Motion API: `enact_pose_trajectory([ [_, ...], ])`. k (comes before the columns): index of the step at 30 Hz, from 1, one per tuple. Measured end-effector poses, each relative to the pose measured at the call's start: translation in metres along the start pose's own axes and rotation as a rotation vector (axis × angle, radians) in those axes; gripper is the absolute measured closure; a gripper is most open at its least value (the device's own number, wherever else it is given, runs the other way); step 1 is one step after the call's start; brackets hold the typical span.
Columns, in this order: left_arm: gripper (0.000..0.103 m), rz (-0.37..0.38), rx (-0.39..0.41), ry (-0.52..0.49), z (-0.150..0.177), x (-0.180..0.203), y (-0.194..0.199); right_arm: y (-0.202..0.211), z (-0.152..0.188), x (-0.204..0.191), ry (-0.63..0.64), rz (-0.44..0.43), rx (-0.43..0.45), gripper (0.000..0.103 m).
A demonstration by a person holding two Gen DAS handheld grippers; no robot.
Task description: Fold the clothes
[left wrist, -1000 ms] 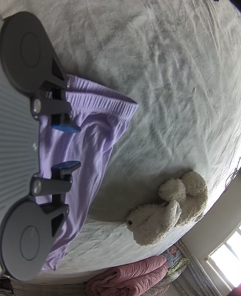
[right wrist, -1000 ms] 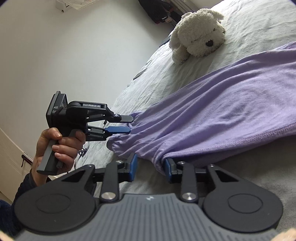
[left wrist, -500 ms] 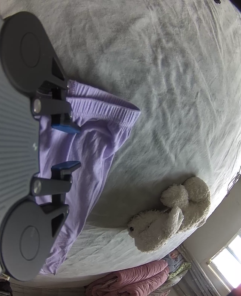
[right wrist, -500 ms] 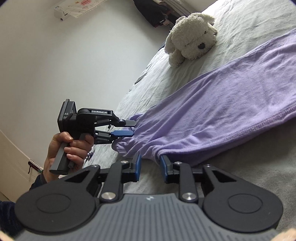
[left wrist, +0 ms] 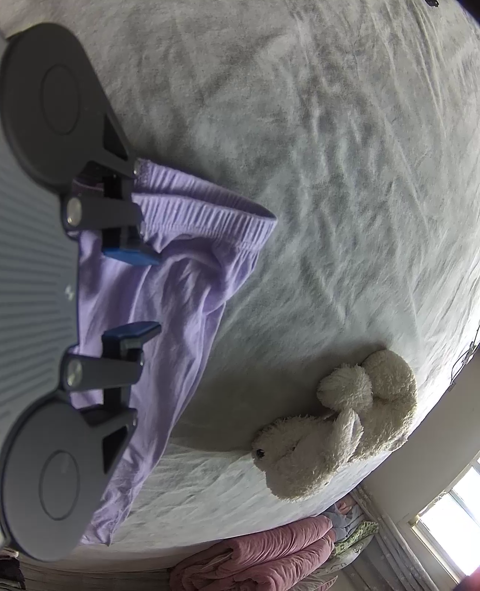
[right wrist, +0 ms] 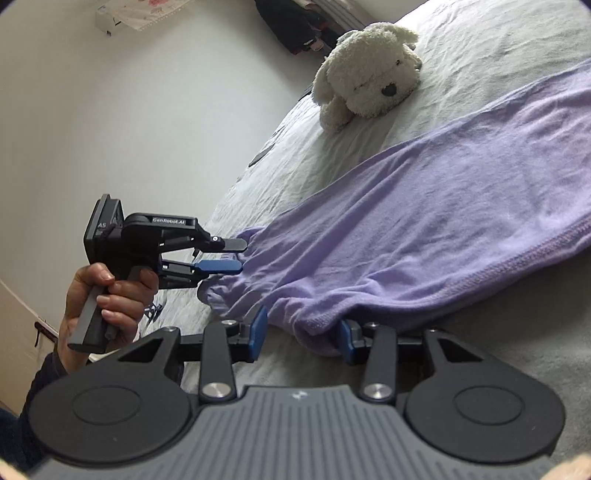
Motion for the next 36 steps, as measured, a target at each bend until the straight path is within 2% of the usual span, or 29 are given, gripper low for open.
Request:
enact_pose_trajectory([
  [7, 0.069, 0.008, -0.002, -0.005, 0.001, 0.002, 0.000, -0.016, -0.011, -0.008, 0.180, -0.002, -0.110, 0.057],
  [9, 0.069, 0.009, -0.003, -0.006, 0.001, 0.002, 0.000, -0.020, -0.015, -0.001, 0.140, -0.028, -0.123, 0.057],
  [11, 0.069, 0.008, -0.006, -0.001, 0.000, 0.000, -0.001, -0.021, -0.015, 0.005, 0.048, -0.074, -0.126, 0.056],
  [16, 0.069, 0.003, -0.007, 0.014, -0.002, -0.005, -0.003, 0.012, 0.011, 0.008, -0.072, -0.165, -0.080, 0.055],
  [22, 0.069, 0.000, 0.000, 0.020, -0.003, -0.007, -0.001, 0.021, 0.014, 0.015, -0.140, -0.136, -0.017, 0.057],
  [27, 0.069, 0.020, 0.029, 0.019, -0.004, -0.013, 0.014, 0.015, 0.017, 0.011, -0.102, -0.055, 0.018, 0.057],
  [28, 0.069, 0.025, 0.038, 0.021, -0.005, -0.016, 0.019, 0.014, 0.020, 0.011, -0.090, -0.040, 0.025, 0.059],
  [31, 0.069, 0.026, 0.069, 0.037, -0.006, -0.030, 0.031, 0.012, 0.028, 0.009, -0.065, 0.038, 0.036, 0.091],
  [32, 0.068, 0.018, 0.082, 0.045, -0.005, -0.037, 0.035, 0.011, 0.031, 0.009, -0.059, 0.070, 0.037, 0.095],
  [36, 0.065, -0.025, 0.115, 0.048, -0.005, -0.054, 0.038, 0.017, 0.035, 0.004, -0.039, 0.132, 0.071, 0.096],
])
Point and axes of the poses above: each gripper's, at about its wrist camera, not at the fingertips, and y roughly against the way its jaws point, x to its right, z to its underside, the point moved 3 cm from there along -y, roughly the way its jaws point, and after that the axes turned 6 degrees about -y, right-handed, at the moved point
